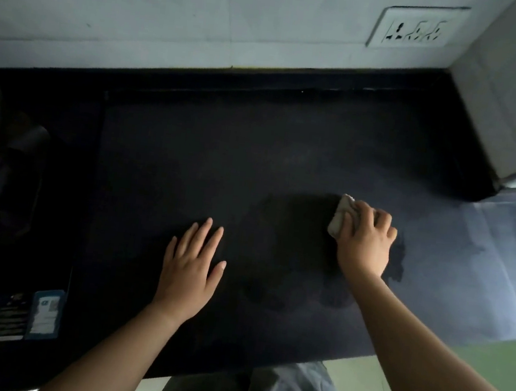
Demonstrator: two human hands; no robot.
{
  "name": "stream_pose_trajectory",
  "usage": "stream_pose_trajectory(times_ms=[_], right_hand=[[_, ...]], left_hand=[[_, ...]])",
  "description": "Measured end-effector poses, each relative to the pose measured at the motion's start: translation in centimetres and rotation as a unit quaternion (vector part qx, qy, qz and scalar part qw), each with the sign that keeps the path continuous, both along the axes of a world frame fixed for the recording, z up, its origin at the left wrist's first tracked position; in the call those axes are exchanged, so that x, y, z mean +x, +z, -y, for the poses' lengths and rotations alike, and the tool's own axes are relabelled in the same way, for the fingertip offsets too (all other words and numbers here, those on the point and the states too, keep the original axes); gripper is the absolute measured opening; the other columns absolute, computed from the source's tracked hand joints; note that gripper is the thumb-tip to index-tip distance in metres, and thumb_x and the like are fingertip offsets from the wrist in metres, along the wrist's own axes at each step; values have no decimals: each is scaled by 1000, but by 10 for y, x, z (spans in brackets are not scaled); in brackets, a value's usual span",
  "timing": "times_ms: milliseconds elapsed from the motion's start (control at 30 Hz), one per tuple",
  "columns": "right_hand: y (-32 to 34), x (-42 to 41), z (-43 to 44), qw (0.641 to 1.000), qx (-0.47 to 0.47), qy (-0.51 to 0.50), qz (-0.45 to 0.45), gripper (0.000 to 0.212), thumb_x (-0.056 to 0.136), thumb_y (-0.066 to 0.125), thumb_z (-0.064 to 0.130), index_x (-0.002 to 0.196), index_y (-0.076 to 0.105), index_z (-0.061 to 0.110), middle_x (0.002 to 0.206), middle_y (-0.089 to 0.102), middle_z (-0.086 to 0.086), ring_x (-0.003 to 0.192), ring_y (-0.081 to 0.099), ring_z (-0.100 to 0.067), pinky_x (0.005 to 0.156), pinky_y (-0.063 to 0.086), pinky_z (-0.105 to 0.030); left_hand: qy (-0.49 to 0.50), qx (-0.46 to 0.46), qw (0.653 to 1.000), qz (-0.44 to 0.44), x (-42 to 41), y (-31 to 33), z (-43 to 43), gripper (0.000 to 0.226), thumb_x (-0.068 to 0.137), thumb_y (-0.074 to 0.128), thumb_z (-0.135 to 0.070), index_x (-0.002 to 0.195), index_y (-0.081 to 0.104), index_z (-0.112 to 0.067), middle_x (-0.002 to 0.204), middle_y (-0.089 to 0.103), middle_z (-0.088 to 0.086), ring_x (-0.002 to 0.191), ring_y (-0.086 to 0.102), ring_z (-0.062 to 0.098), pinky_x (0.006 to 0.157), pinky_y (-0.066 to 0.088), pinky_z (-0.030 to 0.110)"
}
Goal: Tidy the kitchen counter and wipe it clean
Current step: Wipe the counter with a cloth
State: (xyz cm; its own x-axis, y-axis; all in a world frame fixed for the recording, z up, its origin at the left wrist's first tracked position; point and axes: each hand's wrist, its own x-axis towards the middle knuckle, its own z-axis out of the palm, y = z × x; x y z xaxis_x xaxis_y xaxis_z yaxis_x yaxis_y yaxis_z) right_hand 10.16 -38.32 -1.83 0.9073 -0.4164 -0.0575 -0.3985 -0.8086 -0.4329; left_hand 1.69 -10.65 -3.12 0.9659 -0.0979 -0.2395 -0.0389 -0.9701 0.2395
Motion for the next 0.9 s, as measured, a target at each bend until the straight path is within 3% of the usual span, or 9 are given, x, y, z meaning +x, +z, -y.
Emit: stream_pose_trajectory(times_ms=[133,233,367,533,667,833,900], right_hand=[[2,25,-33,1000,-5,22,-11,34,95,38,37,126,44,26,132,36,-11,114,34,-35,70,37,-37],[2,31,-85,991,-15,134,-13,33,93,42,35,124,46,25,128,40,-14,110,38,-39,74,42,-40],[3,-13,-142,964,6,264,-19,39,92,43,37,129,42,24,132,39,-13,110,39,-37,76,48,-43],[1,-87,-113,941,-6,338,-4,36,89,42,40,120,51,25,121,53,-11,96,54,-33,67,55,-41],[-3,-100,-61,943,-29,331,17,35,89,45,40,118,56,25,116,55,-10,94,53,-32,72,53,-38],[2,-75,-13,984,-14,175,2,37,93,47,34,129,47,25,125,45,-11,108,42,-36,74,50,-43],[4,-74,-16,987,-15,159,-9,38,94,43,34,131,44,24,127,42,-12,109,39,-36,75,51,-44]], left_hand=[[-13,1,1000,-2,1,3,-4,59,90,26,-49,143,30,-24,154,25,3,140,26,25,106,30,52],[-25,12,1000,-2,0,4,-9,58,89,28,-49,142,32,-25,153,27,5,139,30,25,105,33,51],[34,27,999,-3,-21,10,-16,59,88,30,-49,139,39,-22,148,35,12,133,38,30,99,40,53],[57,20,998,-18,-53,12,-17,60,87,28,-48,140,37,-21,150,32,12,135,35,32,99,37,56],[84,13,996,-14,-56,12,-8,63,86,27,-49,141,38,-19,151,31,13,136,33,35,100,35,57],[99,4,995,-19,-75,16,22,67,83,26,-53,140,38,-20,151,30,14,137,29,37,101,34,58],[113,6,993,-25,-87,17,44,67,84,30,-52,142,35,-18,153,26,13,139,26,36,103,31,58]])
